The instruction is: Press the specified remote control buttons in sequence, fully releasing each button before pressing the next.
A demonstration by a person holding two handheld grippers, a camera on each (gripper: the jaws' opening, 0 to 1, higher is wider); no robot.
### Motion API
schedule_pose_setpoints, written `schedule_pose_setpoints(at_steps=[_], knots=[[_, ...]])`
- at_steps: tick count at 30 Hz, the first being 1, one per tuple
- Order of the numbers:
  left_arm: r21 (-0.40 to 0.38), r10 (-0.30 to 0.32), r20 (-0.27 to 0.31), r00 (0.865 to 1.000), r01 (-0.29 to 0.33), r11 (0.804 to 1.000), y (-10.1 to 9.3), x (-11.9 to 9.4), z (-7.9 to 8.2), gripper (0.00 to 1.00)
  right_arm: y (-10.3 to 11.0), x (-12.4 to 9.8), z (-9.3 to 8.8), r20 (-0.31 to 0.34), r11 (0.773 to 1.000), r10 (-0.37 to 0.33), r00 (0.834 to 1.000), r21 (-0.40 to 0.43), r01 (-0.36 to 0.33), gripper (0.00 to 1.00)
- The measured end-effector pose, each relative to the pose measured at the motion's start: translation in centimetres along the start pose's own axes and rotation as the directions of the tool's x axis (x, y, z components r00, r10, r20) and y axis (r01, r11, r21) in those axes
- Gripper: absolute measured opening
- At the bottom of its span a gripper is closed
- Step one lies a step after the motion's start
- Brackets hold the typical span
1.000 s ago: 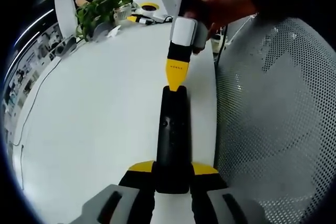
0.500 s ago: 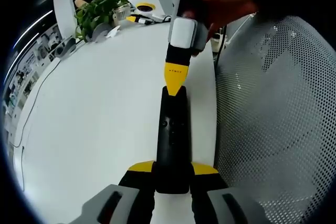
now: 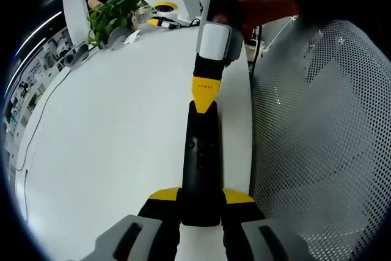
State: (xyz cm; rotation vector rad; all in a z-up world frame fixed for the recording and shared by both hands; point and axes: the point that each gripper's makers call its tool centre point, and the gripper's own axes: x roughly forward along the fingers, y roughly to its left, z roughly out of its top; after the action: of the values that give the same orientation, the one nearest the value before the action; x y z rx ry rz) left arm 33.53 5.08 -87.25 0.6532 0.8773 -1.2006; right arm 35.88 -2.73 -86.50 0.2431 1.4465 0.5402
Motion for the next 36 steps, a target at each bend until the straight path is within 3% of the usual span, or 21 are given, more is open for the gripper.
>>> schedule_pose_setpoints(at_steps=[2,6,10,28,36], knots=[[0.003,0.000,0.000,1.000,0.000,1.000,-0.01,0.00,0.01,0.25,0.07,0.02,-0.01,0.003,0.999,-0.041,0.999,0.004,0.041,0.00],[-0.001,0.002,0.000,1.000,-0.002,1.000,-0.01,0.00,0.01,0.25,0.06,0.11,0.09,-0.005,0.982,-0.136,0.991,-0.134,0.134,0.00],[-0.012,0.001,0.006,1.000,-0.001,1.000,0.01,-0.02,0.01,0.25,0.19,0.09,0.02,0.009,0.963,-0.139,0.990,-0.232,0.137,0.00],[0.003,0.002,0.023,1.000,-0.002,1.000,-0.01,-0.08,0.07,0.25,0.13,0.00,0.12,-0.002,0.969,-0.139,0.990,-0.206,0.136,0.00],[0.001,0.001,0.024,1.000,-0.001,1.000,0.00,-0.06,0.07,0.25,0.74,0.20,-0.15,-0.020,0.974,-0.109,0.994,-0.204,0.102,0.00]])
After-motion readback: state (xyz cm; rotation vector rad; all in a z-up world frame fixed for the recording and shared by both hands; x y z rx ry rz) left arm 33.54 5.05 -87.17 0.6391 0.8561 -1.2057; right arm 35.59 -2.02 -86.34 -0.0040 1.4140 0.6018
